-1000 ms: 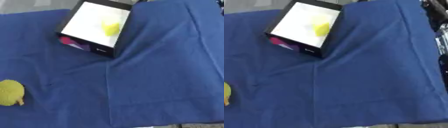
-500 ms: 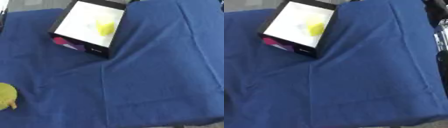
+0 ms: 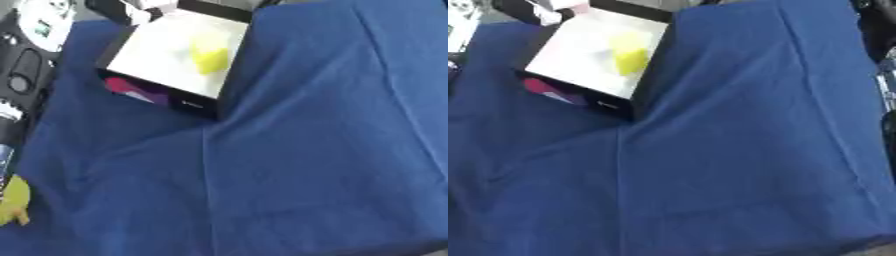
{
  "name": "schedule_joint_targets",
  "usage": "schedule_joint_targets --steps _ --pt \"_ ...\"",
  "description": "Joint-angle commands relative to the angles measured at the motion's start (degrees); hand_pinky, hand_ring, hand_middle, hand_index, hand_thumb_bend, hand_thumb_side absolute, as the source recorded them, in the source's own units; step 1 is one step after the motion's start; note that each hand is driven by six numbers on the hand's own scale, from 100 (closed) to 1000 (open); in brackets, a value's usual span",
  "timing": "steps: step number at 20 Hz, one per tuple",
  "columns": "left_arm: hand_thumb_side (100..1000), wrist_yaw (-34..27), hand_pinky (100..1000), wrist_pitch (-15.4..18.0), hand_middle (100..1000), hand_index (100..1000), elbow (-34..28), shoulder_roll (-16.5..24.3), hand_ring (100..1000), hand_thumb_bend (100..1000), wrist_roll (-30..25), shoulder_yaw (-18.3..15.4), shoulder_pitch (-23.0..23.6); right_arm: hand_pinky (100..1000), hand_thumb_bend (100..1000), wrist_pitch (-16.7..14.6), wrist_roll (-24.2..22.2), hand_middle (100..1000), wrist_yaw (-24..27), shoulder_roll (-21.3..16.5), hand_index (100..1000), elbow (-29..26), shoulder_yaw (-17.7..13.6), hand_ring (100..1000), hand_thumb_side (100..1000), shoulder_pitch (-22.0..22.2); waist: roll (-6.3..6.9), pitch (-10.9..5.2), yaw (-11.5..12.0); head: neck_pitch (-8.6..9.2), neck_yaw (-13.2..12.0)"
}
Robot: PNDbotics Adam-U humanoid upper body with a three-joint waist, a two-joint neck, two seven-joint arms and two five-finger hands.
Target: Pick up objects on the table and place them in the box.
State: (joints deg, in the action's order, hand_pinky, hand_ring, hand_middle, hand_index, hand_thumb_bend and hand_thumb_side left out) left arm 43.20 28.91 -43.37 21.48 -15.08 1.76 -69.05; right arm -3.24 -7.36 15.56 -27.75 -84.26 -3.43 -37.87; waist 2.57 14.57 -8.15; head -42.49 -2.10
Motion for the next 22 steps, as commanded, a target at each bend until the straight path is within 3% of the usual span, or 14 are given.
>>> schedule_joint_targets --steps 1,3,6,7,8,9,10,11,12,14,15,17,19,22 --pt "100 3.5 510 0.6 539 801 0.9 0.0 321 465 1.9 -0.8 -1.7 1000 100 0.0 -0.3 1000 -0.2 -0.8 902 -1.4 -0.1 1000 470 -1.3 -0.37 -0.12 -0.1 0.78 -0.5" --pt "100 4.9 530 1.1 550 811 1.4 -0.1 334 443 2.5 -0.7 -1.6 1000 100 0.0 -0.4 1000 -0.3 -0.9 902 -1.3 -0.2 1000 470 -1.2 -0.30 -0.10 -0.1 0.68 -0.5" --pt "100 5.8 657 1.9 617 833 1.9 -0.2 499 154 2.6 -0.7 -1.3 1000 100 -0.1 -0.4 1000 -0.3 -1.0 902 -1.3 -0.2 1000 470 -1.1 -0.28 -0.11 -0.1 0.64 -0.3" --pt "100 6.0 673 1.9 626 835 2.0 -0.1 521 122 2.6 -0.8 -1.2 1000 100 -0.1 -0.4 1000 -0.3 -1.0 902 -1.3 -0.2 1000 470 -1.1 -0.29 -0.12 -0.1 0.62 -0.3" --pt "100 6.1 746 1.9 691 845 2.1 -0.1 614 100 2.7 -0.8 -1.2 1000 100 -0.1 -0.4 1000 -0.3 -1.0 902 -1.3 -0.2 1000 470 -1.1 -0.29 -0.13 -0.1 0.62 -0.3" --pt "154 6.3 825 1.9 763 866 2.1 0.0 721 100 2.8 -0.8 -1.1 1000 100 -0.1 -0.4 1000 -0.3 -0.9 902 -1.3 -0.2 1000 470 -1.1 -0.30 -0.15 -0.1 0.60 -0.3" --pt "334 6.4 925 2.0 839 891 2.2 0.0 819 100 2.8 -0.8 -1.1 1000 100 0.0 -0.4 1000 -0.3 -0.9 902 -1.3 -0.2 1000 470 -1.1 -0.30 -0.16 -0.1 0.55 -0.3" --pt "427 6.7 966 2.3 877 905 2.2 0.0 856 100 2.5 -0.7 -1.0 1000 100 0.0 -0.4 1000 -0.3 -0.9 902 -1.3 -0.2 1000 470 -1.1 -0.30 -0.17 0.0 0.50 -0.3" --pt "614 7.3 1000 2.5 950 938 2.3 0.1 925 100 1.8 -0.4 -1.0 1000 100 0.0 -0.4 1000 -0.3 -0.9 902 -1.3 -0.2 1000 470 -1.2 -0.29 -0.17 0.0 0.47 -0.3" --pt "820 9.2 1000 3.4 1000 969 2.7 0.2 983 100 -0.7 0.0 -0.8 1000 100 0.1 -0.4 1000 -0.2 -0.8 902 -1.3 -0.2 1000 470 -1.2 -0.28 -0.19 -0.1 0.40 -0.4" --pt "880 10.0 1000 4.1 1000 999 2.8 0.2 1000 100 -1.8 0.1 -0.7 1000 100 0.1 -0.4 1000 -0.2 -0.8 902 -1.4 -0.2 1000 470 -1.2 -0.29 -0.20 -0.1 0.36 -0.4" --pt "943 11.0 1000 5.1 1000 1000 3.0 0.2 1000 100 -3.4 0.0 -0.4 1000 100 0.1 -0.4 1000 -0.2 -0.9 901 -1.4 -0.2 1000 470 -1.1 -0.30 -0.22 -0.1 0.27 -0.5" --pt "951 11.2 1000 5.3 1000 1000 2.9 0.2 1000 100 -3.9 -0.4 -0.2 1000 100 0.0 -0.3 1000 -0.2 -1.0 901 -1.3 -0.3 1000 470 -1.1 -0.29 -0.26 -0.1 0.16 -0.5" --pt "894 10.0 1000 4.9 1000 1000 2.4 0.3 1000 100 -3.9 -0.9 0.0 1000 100 0.1 -0.3 1000 -0.1 -0.9 901 -1.3 -0.3 1000 470 -1.1 -0.28 -0.42 0.0 -0.07 -0.6"
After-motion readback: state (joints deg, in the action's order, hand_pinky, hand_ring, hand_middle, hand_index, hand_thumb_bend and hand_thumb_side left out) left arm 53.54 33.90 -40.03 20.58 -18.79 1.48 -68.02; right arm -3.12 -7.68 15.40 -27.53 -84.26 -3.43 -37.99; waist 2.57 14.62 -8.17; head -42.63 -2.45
